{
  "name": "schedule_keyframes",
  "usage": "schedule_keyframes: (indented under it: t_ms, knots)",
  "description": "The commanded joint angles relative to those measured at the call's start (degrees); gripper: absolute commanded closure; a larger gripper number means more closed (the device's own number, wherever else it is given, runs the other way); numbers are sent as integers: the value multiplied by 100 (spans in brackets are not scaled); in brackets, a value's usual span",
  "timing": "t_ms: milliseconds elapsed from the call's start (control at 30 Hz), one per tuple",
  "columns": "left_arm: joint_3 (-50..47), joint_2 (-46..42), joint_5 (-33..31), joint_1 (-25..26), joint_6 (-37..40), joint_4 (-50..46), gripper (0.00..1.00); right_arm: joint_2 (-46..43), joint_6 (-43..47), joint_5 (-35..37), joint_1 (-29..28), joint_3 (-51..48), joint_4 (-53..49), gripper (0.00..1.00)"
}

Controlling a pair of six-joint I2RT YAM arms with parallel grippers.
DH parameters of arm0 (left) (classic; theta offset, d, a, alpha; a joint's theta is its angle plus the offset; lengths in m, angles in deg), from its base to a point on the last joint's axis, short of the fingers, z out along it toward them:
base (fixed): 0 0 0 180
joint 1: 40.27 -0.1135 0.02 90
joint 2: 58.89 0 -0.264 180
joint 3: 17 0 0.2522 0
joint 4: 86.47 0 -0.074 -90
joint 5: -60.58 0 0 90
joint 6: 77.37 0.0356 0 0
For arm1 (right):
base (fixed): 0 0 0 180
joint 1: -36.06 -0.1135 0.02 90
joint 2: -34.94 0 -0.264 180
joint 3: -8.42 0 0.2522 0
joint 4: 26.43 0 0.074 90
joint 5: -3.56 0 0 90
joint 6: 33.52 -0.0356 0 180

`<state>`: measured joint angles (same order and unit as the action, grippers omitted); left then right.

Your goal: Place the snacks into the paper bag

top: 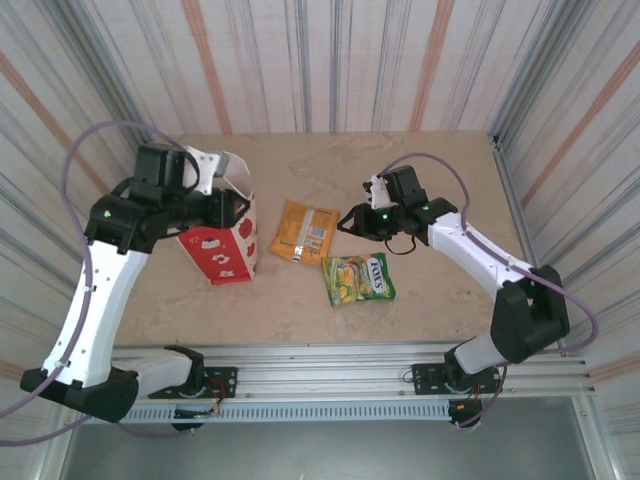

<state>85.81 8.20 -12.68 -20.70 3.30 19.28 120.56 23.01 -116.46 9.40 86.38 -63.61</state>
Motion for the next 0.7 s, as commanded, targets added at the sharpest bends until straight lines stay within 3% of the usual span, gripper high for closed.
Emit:
schedule_keyframes:
  t_ms: [0, 133, 300, 667]
  knots:
    - [-677, -195, 586, 376, -416, 624, 44, 400, -441, 339, -70, 239, -274, 52]
    - [-1784, -506, 533, 924, -1044, 1433, 45, 917, -624, 363, -77, 388, -172, 50]
    - [-2409, -601, 312, 1305, -1370, 1930, 45, 1553, -348, 162, -73, 471, 474, 44]
    - [-2594, -388, 164, 1382, -1342, 2050, 45, 2859, -265, -76, -68, 904, 1082, 43]
